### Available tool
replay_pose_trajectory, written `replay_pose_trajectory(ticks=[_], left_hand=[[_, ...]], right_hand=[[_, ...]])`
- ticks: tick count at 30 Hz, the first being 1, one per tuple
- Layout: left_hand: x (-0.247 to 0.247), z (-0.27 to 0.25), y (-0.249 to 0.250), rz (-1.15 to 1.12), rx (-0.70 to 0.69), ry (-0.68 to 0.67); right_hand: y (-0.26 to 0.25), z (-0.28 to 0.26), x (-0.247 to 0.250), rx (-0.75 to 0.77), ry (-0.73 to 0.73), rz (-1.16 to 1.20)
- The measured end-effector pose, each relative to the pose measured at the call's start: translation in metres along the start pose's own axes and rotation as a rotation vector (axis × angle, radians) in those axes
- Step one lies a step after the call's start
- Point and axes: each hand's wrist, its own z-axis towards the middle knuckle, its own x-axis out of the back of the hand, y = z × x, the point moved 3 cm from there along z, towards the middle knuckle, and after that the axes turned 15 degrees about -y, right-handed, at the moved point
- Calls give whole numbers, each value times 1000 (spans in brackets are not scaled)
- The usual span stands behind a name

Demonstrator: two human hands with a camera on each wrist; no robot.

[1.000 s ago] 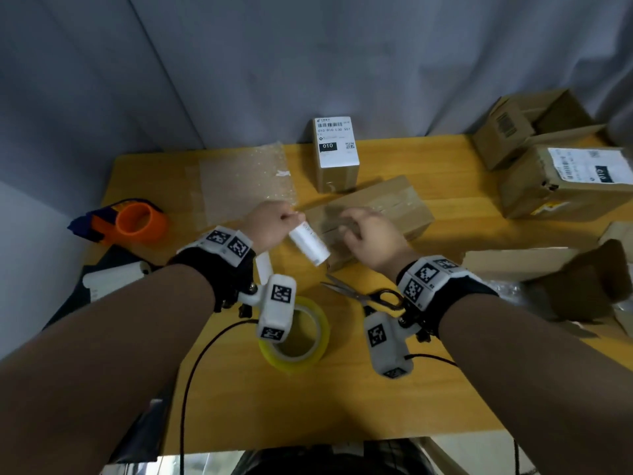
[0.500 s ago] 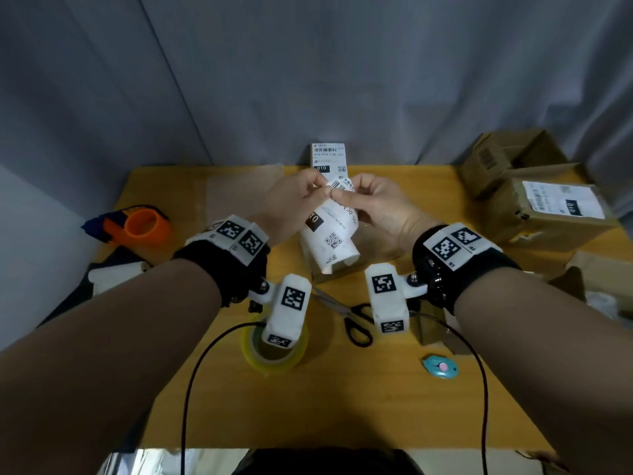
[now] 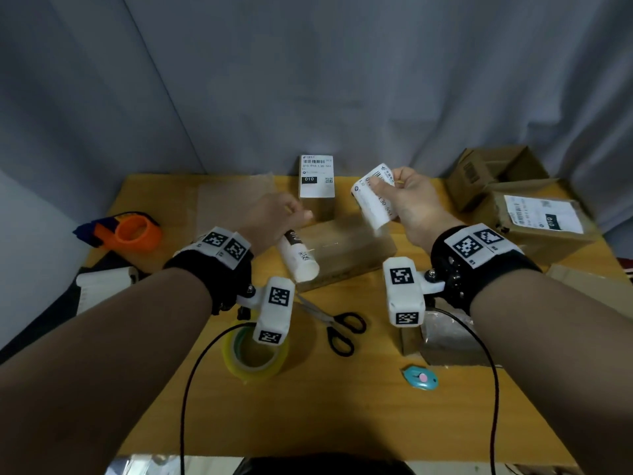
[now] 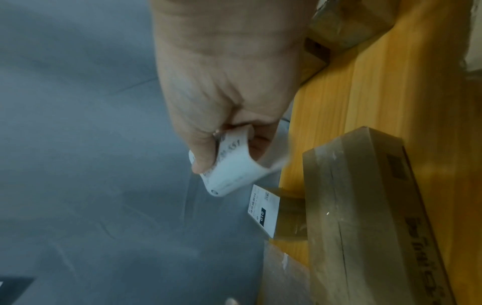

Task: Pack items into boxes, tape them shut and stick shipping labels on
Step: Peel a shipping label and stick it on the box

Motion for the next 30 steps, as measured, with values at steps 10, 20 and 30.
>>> replay_pose_trajectory(ticks=[10,20,30], left_hand=[[-18,-7,-106,56,408,30],[-27,-13,-146,107,459,-3],[0,-2,-29,-83,-34,-158]], right_hand=[[53,1,-41,-148,-219,-105],[85,6,-84,-222,-328,-138],[40,11,-94,-104,-408,-310]])
